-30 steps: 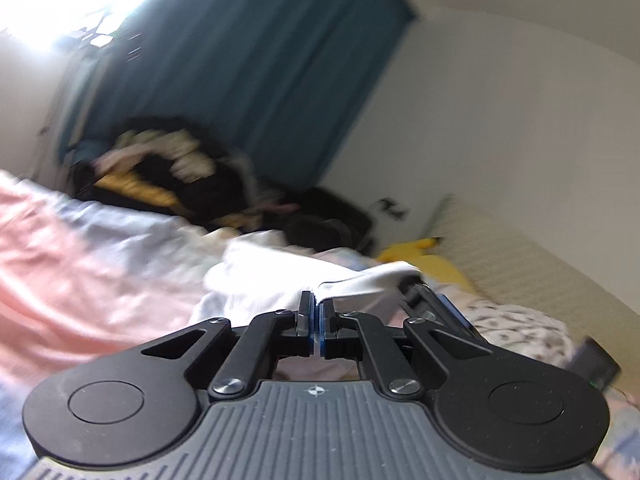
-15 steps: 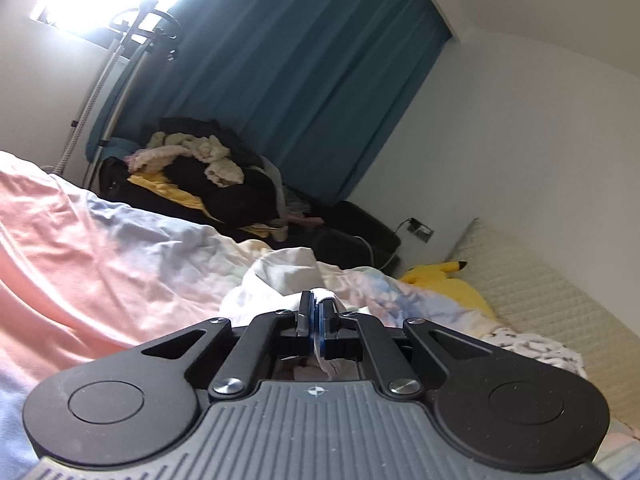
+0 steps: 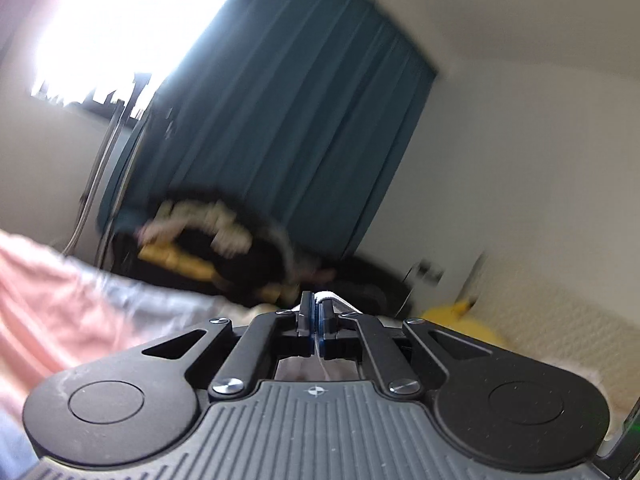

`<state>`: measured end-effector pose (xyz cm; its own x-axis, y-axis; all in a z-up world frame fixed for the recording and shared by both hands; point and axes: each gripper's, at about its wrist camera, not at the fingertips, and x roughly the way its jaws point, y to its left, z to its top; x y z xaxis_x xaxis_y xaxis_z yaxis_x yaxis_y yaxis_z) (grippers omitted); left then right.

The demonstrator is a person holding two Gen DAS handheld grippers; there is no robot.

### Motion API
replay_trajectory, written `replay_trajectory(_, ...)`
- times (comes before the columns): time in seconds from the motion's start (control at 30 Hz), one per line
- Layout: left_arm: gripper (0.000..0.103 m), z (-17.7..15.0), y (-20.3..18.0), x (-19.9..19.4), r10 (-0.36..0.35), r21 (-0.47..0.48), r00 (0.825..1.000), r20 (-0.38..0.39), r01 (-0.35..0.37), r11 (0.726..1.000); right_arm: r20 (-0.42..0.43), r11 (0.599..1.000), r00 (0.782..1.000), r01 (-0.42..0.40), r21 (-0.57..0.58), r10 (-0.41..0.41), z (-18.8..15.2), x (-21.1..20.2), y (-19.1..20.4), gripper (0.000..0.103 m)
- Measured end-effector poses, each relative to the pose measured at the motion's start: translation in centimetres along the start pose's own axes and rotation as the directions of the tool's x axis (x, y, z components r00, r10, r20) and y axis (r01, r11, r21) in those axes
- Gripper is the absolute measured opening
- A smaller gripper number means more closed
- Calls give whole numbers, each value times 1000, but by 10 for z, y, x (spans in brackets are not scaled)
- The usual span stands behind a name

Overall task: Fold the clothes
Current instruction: 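Lift the white shirt up with both grippers, shaking it out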

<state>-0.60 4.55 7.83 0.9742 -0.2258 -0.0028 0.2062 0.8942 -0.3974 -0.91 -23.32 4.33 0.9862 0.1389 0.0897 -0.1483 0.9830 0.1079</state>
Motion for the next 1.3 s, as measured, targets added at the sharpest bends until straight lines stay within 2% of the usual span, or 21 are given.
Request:
replay_trajectory(0.07, 2, 30, -20, -19, -43, 25, 997, 69, 41, 999, 69, 1000, 997, -25, -14, 26, 38, -17, 0, 3)
replay_trajectory(0.17, 2, 80, -53, -46, -111, 73, 981, 159, 100, 992, 153, 998, 986, -62, -16, 64, 103, -37, 0, 4)
replay_trajectory(0.33, 2, 166, -108, -92, -197, 193, 933, 300, 143, 971, 288, 992, 949, -124, -28, 127, 212, -70, -1, 4)
replay_trajectory(0.43, 2, 209, -132, -116, -237, 233, 912, 336, 163, 959, 328, 985, 930, -168, -29, 169, 268, -85, -1, 4)
replay_trajectory(0.5, 2, 227, -144, -129, -247, 270, 898, 363, 152, 951, 319, 981, 928, -193, -29, 192, 288, -85, -1, 4)
replay_trajectory(0.57, 2, 235, -150, -135, -245, 287, 895, 373, 140, 948, 311, 976, 926, -218, -29, 216, 309, -85, 0, 4)
replay_trajectory(0.63, 2, 236, -149, -135, -238, 279, 901, 363, 139, 950, 301, 970, 924, -240, -30, 237, 327, -84, 0, 5)
replay_trajectory(0.73, 2, 224, -144, -121, -205, 288, 913, 353, 103, 952, 258, 972, 937, -231, -43, 234, 317, -64, 1, 5)
replay_trajectory(0.8, 2, 211, -132, -101, -179, 271, 930, 320, 92, 958, 222, 974, 949, -221, -43, 225, 302, -47, 3, 5)
replay_trajectory(0.9, 3, 188, -110, -65, -120, 255, 958, 261, 51, 966, 175, 980, 964, -195, -32, 197, 260, -14, 0, 7)
replay_trajectory(1.07, 3, 137, -62, 31, 4, 227, 990, 142, -37, 973, 91, 988, 984, -154, -27, 156, 172, 61, 2, 8)
replay_trajectory(1.17, 3, 103, -21, 100, 78, 208, 996, 51, -87, 974, -3, 992, 992, -128, -22, 128, 113, 127, 1, 8)
replay_trajectory(1.3, 3, 58, 21, 189, 170, 237, 985, -40, -156, 959, -140, 995, 986, -97, -13, 94, 35, 229, -7, 8)
